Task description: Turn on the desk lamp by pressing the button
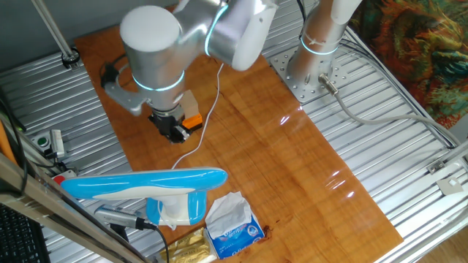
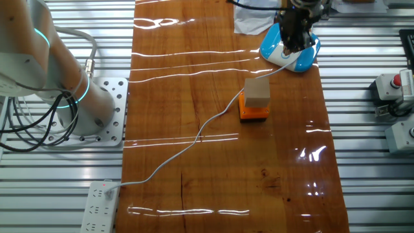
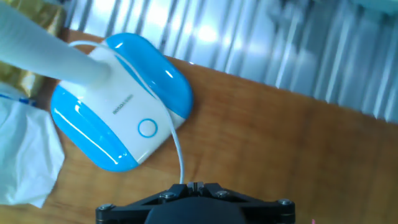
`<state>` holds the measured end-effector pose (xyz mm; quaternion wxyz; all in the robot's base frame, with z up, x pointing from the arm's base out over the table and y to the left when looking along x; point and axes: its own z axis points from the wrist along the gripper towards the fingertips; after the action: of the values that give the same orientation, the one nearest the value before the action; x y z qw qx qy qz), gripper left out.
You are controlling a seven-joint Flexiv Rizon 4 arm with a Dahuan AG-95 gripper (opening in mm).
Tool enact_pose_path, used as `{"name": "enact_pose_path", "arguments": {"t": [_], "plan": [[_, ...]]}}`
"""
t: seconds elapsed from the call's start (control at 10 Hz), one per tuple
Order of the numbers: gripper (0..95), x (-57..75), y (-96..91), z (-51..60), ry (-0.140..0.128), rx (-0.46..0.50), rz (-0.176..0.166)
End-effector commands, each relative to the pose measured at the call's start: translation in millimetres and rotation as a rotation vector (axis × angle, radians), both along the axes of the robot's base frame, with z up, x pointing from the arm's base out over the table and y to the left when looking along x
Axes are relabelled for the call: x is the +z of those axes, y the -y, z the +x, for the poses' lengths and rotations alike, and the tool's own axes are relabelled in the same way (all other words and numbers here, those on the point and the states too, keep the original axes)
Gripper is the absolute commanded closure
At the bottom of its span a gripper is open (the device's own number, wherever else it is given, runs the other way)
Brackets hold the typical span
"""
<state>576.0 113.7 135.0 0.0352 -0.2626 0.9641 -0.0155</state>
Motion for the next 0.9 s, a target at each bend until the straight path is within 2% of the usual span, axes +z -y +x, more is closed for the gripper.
{"name": "enact_pose_path", "arguments": {"t": [0.1, 0.2, 0.5, 0.8, 0.9], "plan": [[95.0, -34.4, -15.9, 4.1, 0.080, 0.152, 0.066], [95.0, -41.3, -20.0, 8.4, 0.088, 0.181, 0.085], [95.0, -47.3, -31.2, 19.8, 0.095, 0.228, 0.122], [95.0, -54.5, -35.9, 25.4, 0.094, 0.265, 0.124], [95.0, -60.9, -36.4, 25.6, 0.093, 0.284, 0.125]]}}
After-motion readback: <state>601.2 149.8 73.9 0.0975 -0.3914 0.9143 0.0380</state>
